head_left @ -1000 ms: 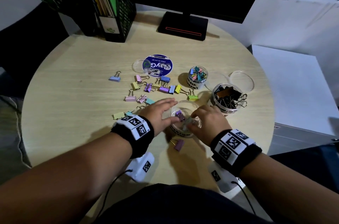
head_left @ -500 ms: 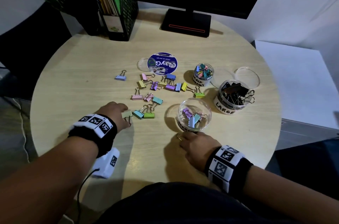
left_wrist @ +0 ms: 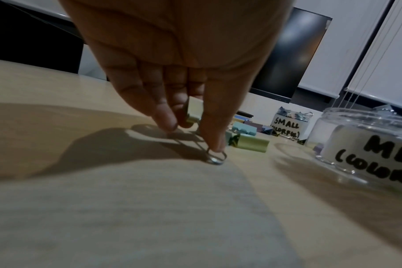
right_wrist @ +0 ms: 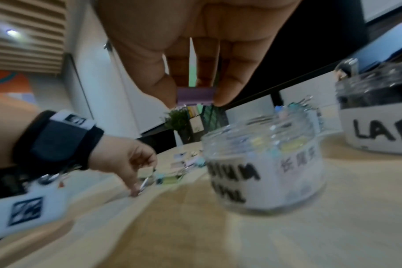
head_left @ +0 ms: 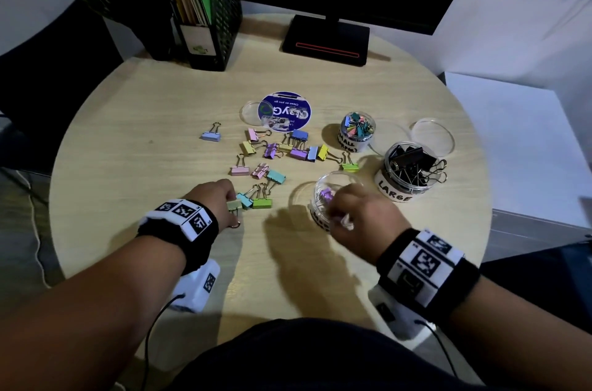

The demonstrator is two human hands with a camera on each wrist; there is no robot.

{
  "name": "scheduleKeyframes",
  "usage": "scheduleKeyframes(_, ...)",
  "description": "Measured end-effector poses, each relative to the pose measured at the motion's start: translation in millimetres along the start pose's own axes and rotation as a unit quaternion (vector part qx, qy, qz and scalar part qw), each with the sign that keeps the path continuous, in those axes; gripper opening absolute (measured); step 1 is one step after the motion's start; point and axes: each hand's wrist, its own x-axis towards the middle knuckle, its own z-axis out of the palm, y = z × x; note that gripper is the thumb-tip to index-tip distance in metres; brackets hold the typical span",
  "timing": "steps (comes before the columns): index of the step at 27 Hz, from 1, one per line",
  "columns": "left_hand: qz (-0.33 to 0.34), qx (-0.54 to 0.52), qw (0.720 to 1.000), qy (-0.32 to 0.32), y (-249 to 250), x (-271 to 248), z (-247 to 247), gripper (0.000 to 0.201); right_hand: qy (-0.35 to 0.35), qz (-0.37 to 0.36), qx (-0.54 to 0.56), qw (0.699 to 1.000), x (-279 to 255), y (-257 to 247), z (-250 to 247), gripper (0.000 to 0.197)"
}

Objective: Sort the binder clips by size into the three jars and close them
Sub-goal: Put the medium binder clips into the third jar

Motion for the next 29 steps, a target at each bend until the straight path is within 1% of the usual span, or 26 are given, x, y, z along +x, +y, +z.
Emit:
scheduleKeyframes(1, 0.007, -0.004, 1.0, 0.004, 2, -1, 0, 0.036, 0.015, 0.021, 0.005, 1.0, 5, 6, -4, 0.008)
scheduleKeyframes(2, 0.015, -0.008, 1.0, 0.011, 5, -2, -2, 0.03, 0.014, 0.042, 0.003, 0.999, 9, 14, -6, 0.009)
scheduleKeyframes(3, 0.022, -0.016, 0.999, 0.023, 7, -4, -4, 0.025, 0.01, 0.059, -0.004, 0.998, 12, 21, -7, 0.014)
scheduleKeyframes(5, 0.038, -0.043, 0.997, 0.049, 15, -9, -12, 0.022, 0.004, 0.091, -0.022, 0.996, 14, 35, -9, 0.028)
scheduleKeyframes(7, 0.057, -0.105, 0.99, 0.073, 27, -15, -22, 0.021, -0.02, 0.126, -0.038, 0.991, 13, 44, -7, 0.049)
scheduleKeyframes(9, 0.085, -0.201, 0.972, 0.09, 46, -22, -29, 0.019, -0.077, 0.17, -0.036, 0.982, 12, 47, -5, 0.077)
scheduleKeyframes(10, 0.106, -0.243, 0.96, 0.095, 58, -25, -29, 0.021, -0.095, 0.183, -0.029, 0.978, 12, 47, -4, 0.087)
scheduleKeyframes(12, 0.149, -0.292, 0.941, 0.084, 80, -29, -26, 0.024, -0.104, 0.182, -0.018, 0.978, 14, 43, -1, 0.098)
scheduleKeyframes(14, 0.183, -0.281, 0.94, 0.067, 97, -33, -17, 0.021, -0.112, 0.171, -0.023, 0.979, 17, 39, 2, 0.102)
scheduleKeyframes(17, 0.227, -0.174, 0.955, 0.075, 108, -31, -5, 0.014, -0.142, 0.163, -0.036, 0.976, 20, 30, 4, 0.106)
scheduleKeyframes(18, 0.232, -0.137, 0.96, 0.074, 108, -30, -2, 0.013, -0.15, 0.158, -0.037, 0.975, 21, 28, 5, 0.106)
scheduleKeyframes(20, 0.221, -0.077, 0.971, 0.053, 103, -27, 1, 0.013, -0.152, 0.147, -0.028, 0.977, 21, 22, 6, 0.104)
scheduleKeyframes(22, 0.211, -0.045, 0.976, 0.03, 94, -22, 3, 0.012, -0.148, 0.144, -0.01, 0.979, 24, 20, 7, 0.104)
scheduleKeyframes(24, 0.21, -0.053, 0.976, 0.017, 87, -19, 4, 0.012, -0.146, 0.139, -0.002, 0.98, 27, 20, 7, 0.103)
scheduleKeyframes(26, 0.21, -0.071, 0.975, 0.023, 85, -18, 4, 0.016, -0.148, 0.136, 0.001, 0.98, 30, 18, 8, 0.103)
scheduleKeyframes(28, 0.217, -0.106, 0.97, 0.033, 82, -19, 4, 0.022, -0.157, 0.133, 0.004, 0.979, 31, 17, 8, 0.101)
scheduleKeyframes(29, 0.223, -0.136, 0.964, 0.039, 78, -19, 5, 0.024, -0.16, 0.132, 0.005, 0.978, 32, 18, 7, 0.097)
